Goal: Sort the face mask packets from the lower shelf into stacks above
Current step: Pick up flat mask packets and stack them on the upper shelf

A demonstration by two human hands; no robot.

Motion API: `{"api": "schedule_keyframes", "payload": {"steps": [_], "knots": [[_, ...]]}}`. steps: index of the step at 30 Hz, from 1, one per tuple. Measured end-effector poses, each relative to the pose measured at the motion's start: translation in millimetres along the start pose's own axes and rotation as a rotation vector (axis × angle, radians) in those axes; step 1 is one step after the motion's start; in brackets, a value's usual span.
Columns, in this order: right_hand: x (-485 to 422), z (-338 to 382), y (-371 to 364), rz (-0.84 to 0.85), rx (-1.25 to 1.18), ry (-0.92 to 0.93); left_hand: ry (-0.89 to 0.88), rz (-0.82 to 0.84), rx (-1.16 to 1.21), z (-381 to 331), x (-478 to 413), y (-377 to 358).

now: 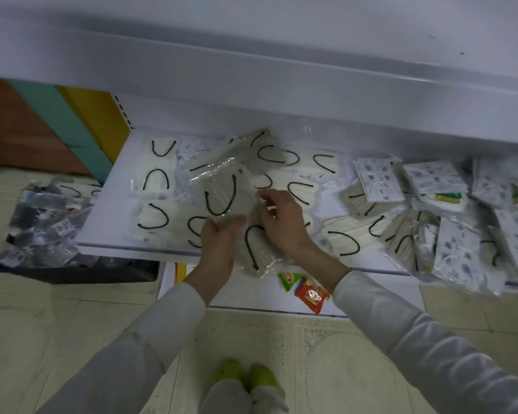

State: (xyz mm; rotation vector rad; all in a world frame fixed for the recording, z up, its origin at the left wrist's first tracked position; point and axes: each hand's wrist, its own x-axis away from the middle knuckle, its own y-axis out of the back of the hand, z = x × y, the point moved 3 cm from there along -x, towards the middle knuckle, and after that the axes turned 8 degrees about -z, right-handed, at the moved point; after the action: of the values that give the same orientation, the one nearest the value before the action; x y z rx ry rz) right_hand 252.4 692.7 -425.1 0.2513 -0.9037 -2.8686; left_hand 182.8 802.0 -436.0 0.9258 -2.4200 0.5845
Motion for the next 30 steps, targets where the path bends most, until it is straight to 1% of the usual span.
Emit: {"api": "schedule_keyframes", "payload": {"steps": [3,4,6,8,9,11,13,15,18,20,21,22,23,24,26,27,28,29,30], "knots": [[1.4,-0.1,-21.4,0.081,-0.004,0.009,-0.017,-0.062,-0.028,-4.0,-8.4,21.4],[-3.0,-2.2,-26.4,0.098,-0.015,-0.023,-0.025,-0.077,-0.036,-6.4,-13.8,29.8],[-21.1,-13.4,-35.0,0.098,-0.049,-0.177,-0.04,-0.087,-0.051,-14.4,-23.3,45.3],[-48.1,-31.9,-44.3,0.061,-0.09,-0.37,-0.055,-0.112,-0.068,-24.5,-32.8,59.0],[-61.5,-39.0,-48.3,0.049,-0.068,-0.437,-0.065,-0.13,-0.077,-30.2,-36.8,64.6],[-85.3,-46.9,-55.0,0.012,0.025,-0.498,-0.097,-0.17,-0.095,-40.9,-47.9,75.1],[-107.6,-49.9,-60.5,-0.042,0.05,-0.539,-0.134,-0.19,-0.116,-51.9,-57.8,82.9],[-127.0,-54.3,-66.3,-0.104,0.065,-0.623,-0.153,-0.186,-0.11,-59.8,-67.0,89.5],[-145.2,-62.5,-77.3,-0.188,0.011,-0.762,-0.165,-0.185,-0.101,-64.4,-74.2,93.9],[-153.3,-66.6,-82.1,-0.252,-0.032,-0.807,-0.162,-0.169,-0.105,-62.0,-76.3,95.2],[-155.5,-66.6,-80.8,-0.312,-0.068,-0.834,-0.159,-0.156,-0.111,-60.5,-76.3,95.2],[-158.4,-71.2,-81.1,-0.344,-0.055,-0.829,-0.155,-0.149,-0.118,-59.0,-76.7,96.1],[-161.6,-75.5,-83.4,-0.317,-0.045,-0.812,-0.158,-0.144,-0.122,-58.1,-77.4,97.3],[-163.5,-77.4,-88.2,-0.232,-0.054,-0.746,-0.162,-0.141,-0.127,-57.7,-77.9,98.3],[-166.1,-75.5,-94.2,-0.165,-0.121,-0.613,-0.168,-0.138,-0.142,-56.1,-79.4,100.8],[-168.3,-76.0,-95.5,-0.12,-0.1,-0.578,-0.175,-0.139,-0.154,-55.5,-80.0,102.0],[-170.5,-77.1,-95.5,-0.092,0.006,-0.58,-0.177,-0.14,-0.162,-55.5,-80.0,102.3],[-177.2,-80.7,-93.9,-0.113,0.081,-0.568,-0.179,-0.144,-0.168,-55.4,-80.1,102.7],[-181.0,-75.9,-90.3,-0.152,0.103,-0.561,-0.178,-0.146,-0.162,-55.1,-80.2,103.2]]}}
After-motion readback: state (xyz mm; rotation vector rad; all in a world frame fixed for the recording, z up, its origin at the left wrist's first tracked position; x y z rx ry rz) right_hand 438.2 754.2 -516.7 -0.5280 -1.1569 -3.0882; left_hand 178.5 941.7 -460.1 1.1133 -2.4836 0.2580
